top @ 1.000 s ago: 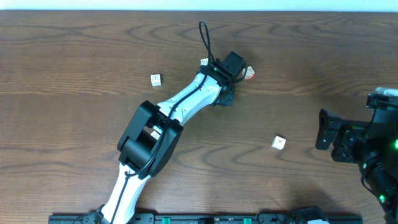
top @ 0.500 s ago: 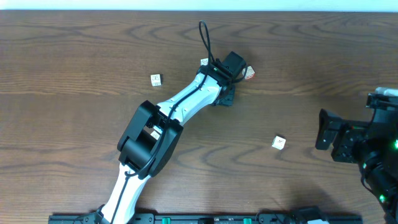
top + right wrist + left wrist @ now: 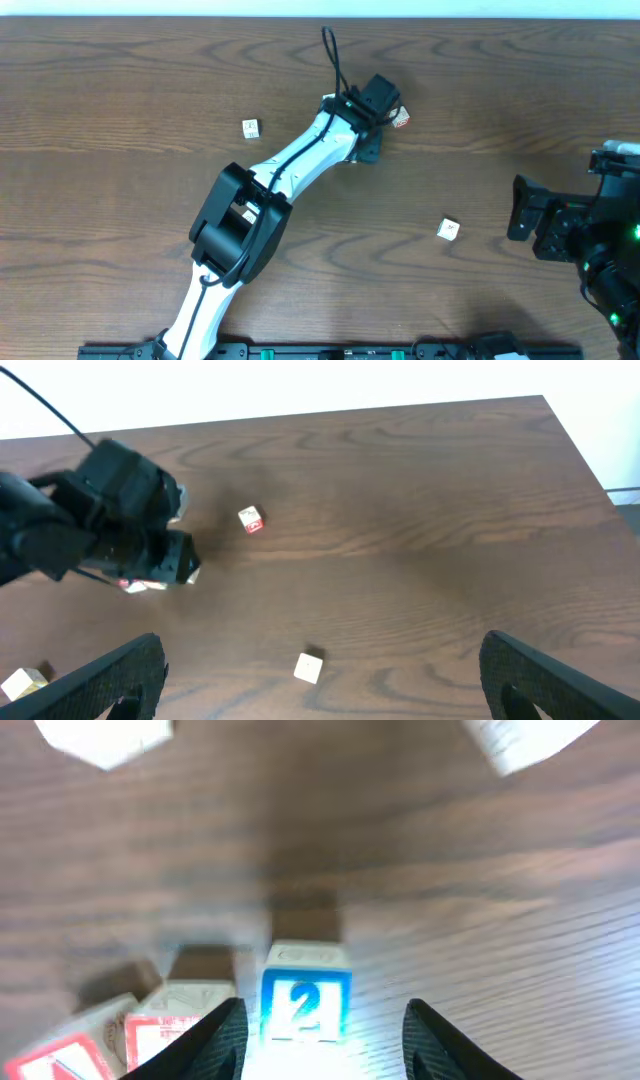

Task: Spell out Ai2
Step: 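Lower the '2' block beside the 'I' block and release, then raise both grippers up and away from the block row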

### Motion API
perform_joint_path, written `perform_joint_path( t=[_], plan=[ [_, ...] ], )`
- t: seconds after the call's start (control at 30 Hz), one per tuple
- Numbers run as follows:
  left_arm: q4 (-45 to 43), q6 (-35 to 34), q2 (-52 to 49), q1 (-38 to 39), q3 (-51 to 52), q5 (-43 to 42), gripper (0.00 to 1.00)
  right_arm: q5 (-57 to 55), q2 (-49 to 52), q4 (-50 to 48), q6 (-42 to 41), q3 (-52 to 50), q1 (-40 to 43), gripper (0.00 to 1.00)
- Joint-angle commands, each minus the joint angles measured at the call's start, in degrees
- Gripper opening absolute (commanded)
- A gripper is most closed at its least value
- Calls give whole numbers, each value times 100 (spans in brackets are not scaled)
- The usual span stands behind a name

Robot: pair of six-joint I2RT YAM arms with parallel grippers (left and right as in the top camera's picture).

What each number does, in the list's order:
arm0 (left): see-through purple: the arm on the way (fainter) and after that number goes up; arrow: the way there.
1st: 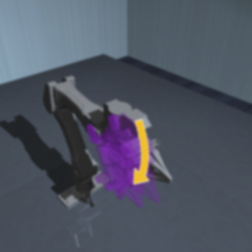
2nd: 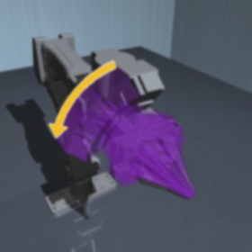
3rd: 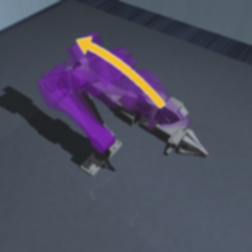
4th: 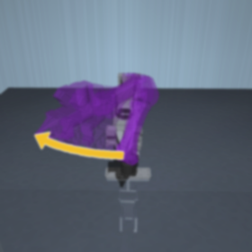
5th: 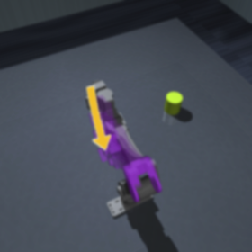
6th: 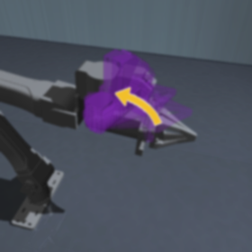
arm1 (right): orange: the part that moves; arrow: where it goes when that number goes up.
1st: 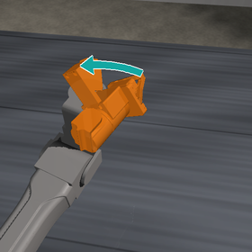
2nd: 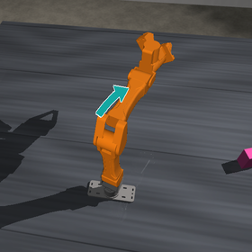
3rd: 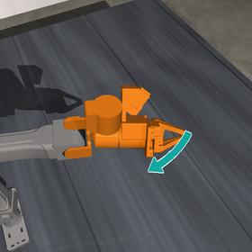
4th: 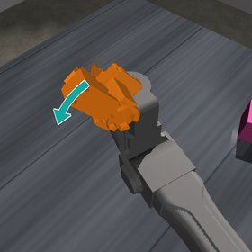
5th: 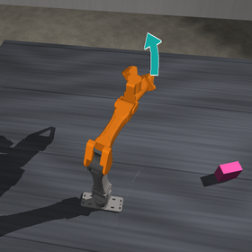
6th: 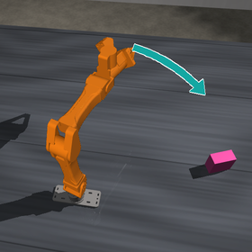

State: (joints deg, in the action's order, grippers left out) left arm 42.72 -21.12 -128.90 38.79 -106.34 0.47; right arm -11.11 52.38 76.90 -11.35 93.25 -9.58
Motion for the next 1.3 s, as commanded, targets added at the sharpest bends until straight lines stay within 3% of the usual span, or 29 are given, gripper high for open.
perform_joint_path(
  t=[0.0,0.1,0.23,0.37,0.47,0.7,0.83,0.97,1.1,1.27],
  plan=[
    [160,190,-68,-20,-592,151,52,20,-4,9,-59,59,42,99],
    [466,278,-68,-31,-1270,286,52,17,-4,9,-52,35,42,99],
    [1294,267,-61,-260,-2288,787,35,22,52,-26,72,-369,42,99],
    [2299,136,-55,-1211,-3119,544,33,437,295,-533,85,-1263,111,99],
    [2872,149,20,-2107,-3340,-260,21,1270,643,-1095,369,-1657,385,99],
    [3456,669,564,-3742,-3331,-1451,20,3773,2264,-2295,717,-1740,1888,97],
    [3707,1287,874,-4170,-3318,-1884,20,5388,3729,-3246,192,-1740,2124,88],
    [3637,1700,944,-4494,-3010,-2942,20,5895,4909,-4046,-498,-1740,1755,81],
    [3438,1816,973,-4719,-2081,-3654,19,6002,5606,-4800,-1014,-1740,1314,82],
    [2824,1805,1637,-4712,-796,-3320,19,5934,5663,-4992,-1051,-1707,1274,84]
  ],
)
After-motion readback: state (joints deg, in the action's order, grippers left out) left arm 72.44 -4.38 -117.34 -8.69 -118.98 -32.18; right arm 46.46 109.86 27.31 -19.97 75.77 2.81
